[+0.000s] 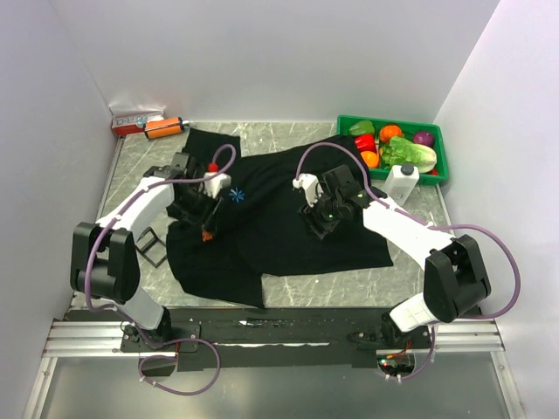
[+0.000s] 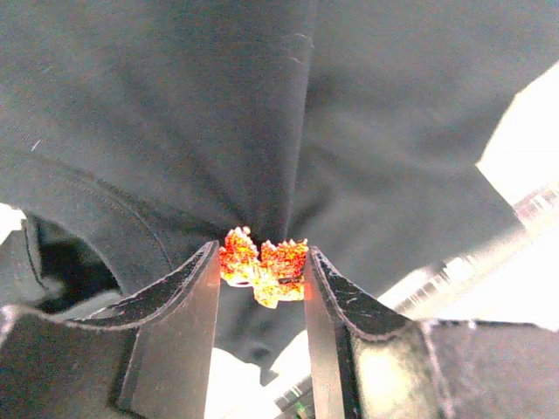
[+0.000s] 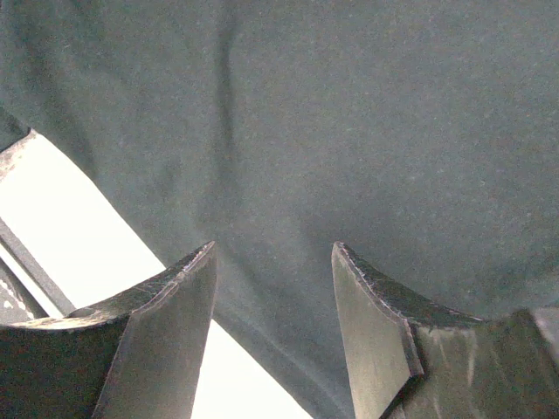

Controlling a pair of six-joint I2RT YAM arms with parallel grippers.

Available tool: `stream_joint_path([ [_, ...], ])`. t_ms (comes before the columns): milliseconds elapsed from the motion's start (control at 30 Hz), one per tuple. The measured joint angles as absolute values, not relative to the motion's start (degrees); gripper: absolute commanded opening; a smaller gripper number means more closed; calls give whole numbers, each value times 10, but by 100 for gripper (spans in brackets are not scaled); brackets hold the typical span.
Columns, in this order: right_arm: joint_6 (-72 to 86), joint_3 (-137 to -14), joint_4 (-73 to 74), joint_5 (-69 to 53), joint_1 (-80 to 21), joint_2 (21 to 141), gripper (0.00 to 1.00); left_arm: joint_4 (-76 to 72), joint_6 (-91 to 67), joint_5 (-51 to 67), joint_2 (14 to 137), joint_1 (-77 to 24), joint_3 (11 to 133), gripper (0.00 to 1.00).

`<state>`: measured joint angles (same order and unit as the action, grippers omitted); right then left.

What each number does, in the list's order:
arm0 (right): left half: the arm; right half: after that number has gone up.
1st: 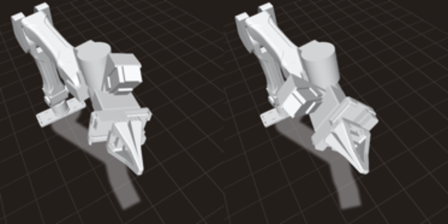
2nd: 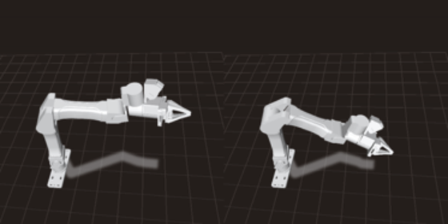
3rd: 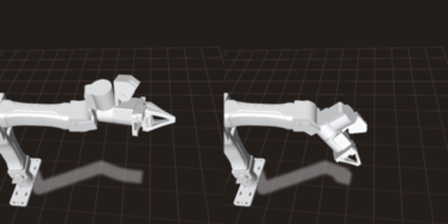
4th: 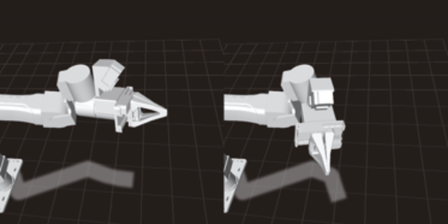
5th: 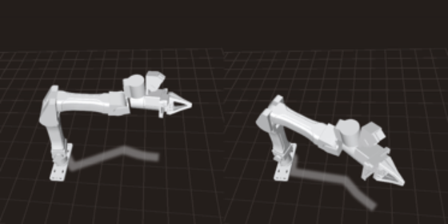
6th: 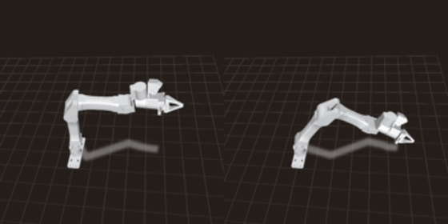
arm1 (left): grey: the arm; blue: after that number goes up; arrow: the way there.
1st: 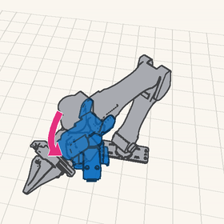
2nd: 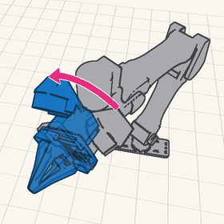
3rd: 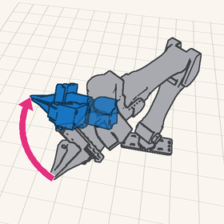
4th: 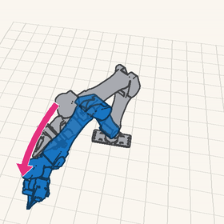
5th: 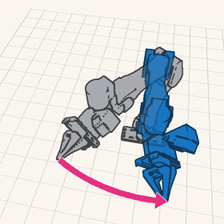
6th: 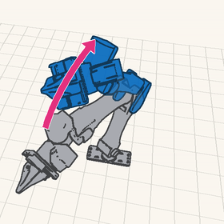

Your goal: Remove the brooch from the garment

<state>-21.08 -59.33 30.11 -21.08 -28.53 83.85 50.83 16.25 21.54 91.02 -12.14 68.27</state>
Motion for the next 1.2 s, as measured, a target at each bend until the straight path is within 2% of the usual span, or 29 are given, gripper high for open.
stream_joint_path([
  [67, -211, -593, 304, -212, -285, 839, 62, 545, 179, 252, 917, -129, 685, 2],
  [167, -209, -593, 309, -219, -286, 839, 62, 608, 225, 342, 955, -142, 702, 9],
  [267, -208, -593, 311, -223, -289, 839, 62, 642, 261, 416, 1000, -147, 722, 28],
  [333, -208, -593, 312, -227, -293, 839, 62, 648, 276, 456, 1040, -148, 731, 34],
  [467, -204, -594, 312, -232, -296, 842, 62, 627, 279, 458, 1096, -142, 737, 46],
  [533, -203, -595, 311, -235, -299, 847, 62, 618, 277, 450, 1110, -135, 744, 49],
  [633, -201, -597, 309, -235, -300, 853, 62, 599, 275, 441, 1112, -114, 763, 62],
  [833, -199, -597, 307, -235, -304, 854, 62, 548, 270, 441, 1046, -83, 738, 65],
  [1200, -197, -597, 300, -236, -305, 854, 62, 437, 277, 373, 788, -121, 564, 62],
])
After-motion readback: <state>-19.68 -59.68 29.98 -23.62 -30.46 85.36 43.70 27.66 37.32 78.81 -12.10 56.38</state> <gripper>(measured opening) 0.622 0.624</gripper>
